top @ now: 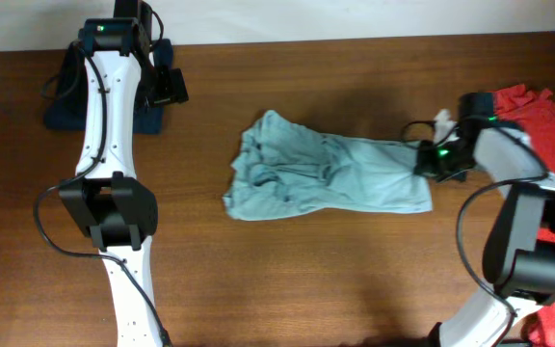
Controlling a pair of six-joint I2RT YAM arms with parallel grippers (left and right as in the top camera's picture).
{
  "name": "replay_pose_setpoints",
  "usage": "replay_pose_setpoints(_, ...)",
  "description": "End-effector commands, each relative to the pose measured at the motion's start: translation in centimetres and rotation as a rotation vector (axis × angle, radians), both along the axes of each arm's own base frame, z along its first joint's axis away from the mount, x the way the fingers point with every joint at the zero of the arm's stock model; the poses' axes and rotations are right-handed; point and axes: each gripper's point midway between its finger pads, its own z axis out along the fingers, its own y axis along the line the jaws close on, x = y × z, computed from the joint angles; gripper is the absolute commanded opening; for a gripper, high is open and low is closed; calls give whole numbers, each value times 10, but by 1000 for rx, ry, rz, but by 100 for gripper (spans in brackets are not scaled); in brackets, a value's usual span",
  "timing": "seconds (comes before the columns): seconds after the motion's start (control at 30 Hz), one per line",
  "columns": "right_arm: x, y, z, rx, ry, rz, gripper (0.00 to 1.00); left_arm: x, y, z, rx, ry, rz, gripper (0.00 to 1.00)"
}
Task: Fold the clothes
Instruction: 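Fold the shirt's right end over onto the bundle with the right gripper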
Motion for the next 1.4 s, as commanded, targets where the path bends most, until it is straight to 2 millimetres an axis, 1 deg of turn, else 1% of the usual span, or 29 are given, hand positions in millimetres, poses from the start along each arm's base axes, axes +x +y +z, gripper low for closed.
replay_pose_setpoints(0.0, 5, -45, 29, -36, -51, -43, 4, 1, -1, 14, -7, -32, -2, 99)
replay_pose_setpoints(0.07, 3, -59, 38, -36, -50, -65, 4, 1, -1, 14, -7, -32, -3, 99)
replay_pose_setpoints(0.1, 2, -68, 48, -34, -51, -83, 4, 1, -1, 14, -7, -32, -3, 99)
replay_pose_setpoints(0.13, 2, -72, 55, -33, -50, -93, 4, 1, -1, 14, -7, -33, -3, 99)
replay_pose_setpoints(0.17, 2, -75, 62, -30, -52, -98, 4, 1, -1, 14, -7, -33, -3, 99)
replay_pose_setpoints(0.2, 5, -73, 73, -19, -60, -96, 4, 1, -1, 14, -7, -32, -2, 99)
replay_pose_setpoints(0.27, 9, -70, 88, -6, -75, -88, 4, 1, -1, 14, -7, -33, -3, 99)
replay_pose_setpoints(0.33, 17, -58, 113, 5, -99, -58, 4, 1, -1, 14, -7, -33, -2, 99)
replay_pose_setpoints(0.37, 18, -53, 119, 7, -102, -47, 4, 1, -1, 14, -7, -33, -2, 99)
replay_pose_setpoints(0.43, 22, -37, 134, 6, -110, -7, 4, 1, -1, 14, -7, -33, -2, 99)
replay_pose_setpoints(0.47, 23, -30, 139, 6, -112, 10, 4, 1, -1, 14, -7, -33, -3, 99)
replay_pose_setpoints(0.5, 25, -19, 144, 8, -113, 34, 4, 1, -1, 14, -7, -33, -3, 99)
replay_pose_setpoints(0.53, 27, -3, 147, 17, -106, 48, 4, 1, -1, 14, -7, -33, -3, 99)
replay_pose_setpoints(0.67, 28, 45, 147, 36, -85, 120, 4, 1, -1, 14, -7, -33, -3, 99)
replay_pose_setpoints(0.7, 30, 68, 147, 43, -83, 150, 4, 1, -1, 14, -7, -33, -3, 99)
replay_pose_setpoints(0.8, 32, 103, 149, 56, -88, 183, 4, 1, -1, 14, -7, -33, -3, 99)
replay_pose_setpoints(0.83, 32, 125, 150, 60, -100, 227, 4, 1, -1, 14, -7, -33, -2, 99)
replay_pose_setpoints(0.93, 31, 149, 149, 46, -114, 287, 4, 1, -1, 14, -7, -33, -3, 99)
replay_pose_setpoints(1.03, 30, 165, 142, 9, -112, 303, 4, 1, -1, 14, -7, -33, -3, 99)
replay_pose_setpoints(1.17, 31, 198, 131, 18, -131, 363, 4, 1, -1, 14, -7, -33, -3, 99)
replay_pose_setpoints(1.23, 31, 208, 125, 19, -127, 386, 4, 1, -1, 14, -7, -33, -2, 99)
replay_pose_setpoints(1.3, 29, 224, 110, 19, -105, 422, 4, 1, -1, 14, -7, -33, -3, 99)
replay_pose_setpoints(1.37, 30, 234, 99, 20, -94, 442, 4, 1, -1, 14, -7, -33, -3, 99)
